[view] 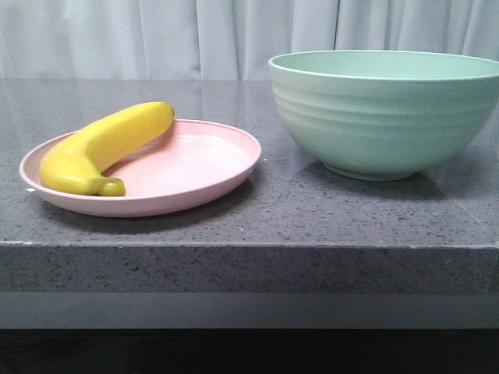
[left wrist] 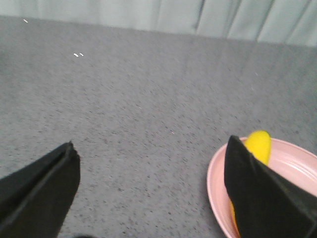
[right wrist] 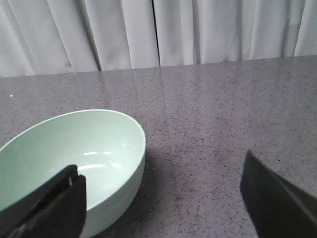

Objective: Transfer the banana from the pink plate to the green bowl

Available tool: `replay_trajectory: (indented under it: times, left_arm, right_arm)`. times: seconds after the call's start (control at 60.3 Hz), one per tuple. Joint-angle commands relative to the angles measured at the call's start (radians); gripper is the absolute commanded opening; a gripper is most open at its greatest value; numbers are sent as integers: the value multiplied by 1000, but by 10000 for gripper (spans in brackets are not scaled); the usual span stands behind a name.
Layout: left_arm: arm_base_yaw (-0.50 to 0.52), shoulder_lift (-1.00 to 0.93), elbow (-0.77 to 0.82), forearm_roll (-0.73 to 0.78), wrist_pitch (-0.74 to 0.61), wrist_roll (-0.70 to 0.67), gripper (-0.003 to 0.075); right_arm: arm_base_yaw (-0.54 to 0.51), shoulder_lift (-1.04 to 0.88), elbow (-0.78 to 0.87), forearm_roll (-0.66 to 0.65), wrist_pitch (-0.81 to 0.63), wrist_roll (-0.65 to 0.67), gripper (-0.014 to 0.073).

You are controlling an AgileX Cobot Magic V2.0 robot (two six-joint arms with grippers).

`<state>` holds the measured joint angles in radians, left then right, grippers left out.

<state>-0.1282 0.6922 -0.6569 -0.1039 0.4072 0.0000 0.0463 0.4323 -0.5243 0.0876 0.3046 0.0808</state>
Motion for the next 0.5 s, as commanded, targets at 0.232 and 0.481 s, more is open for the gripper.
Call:
replay_trajectory:
  times: [0.232, 0.481]
  left_arm:
    - [-278, 425, -281, -6, 120, 0, 567]
    - [-310, 675, -432, -47, 270, 0, 567]
  right_arm:
    - [-4, 13, -35, -1, -75, -1, 642]
    - [-4, 13, -35, -1, -70, -1, 642]
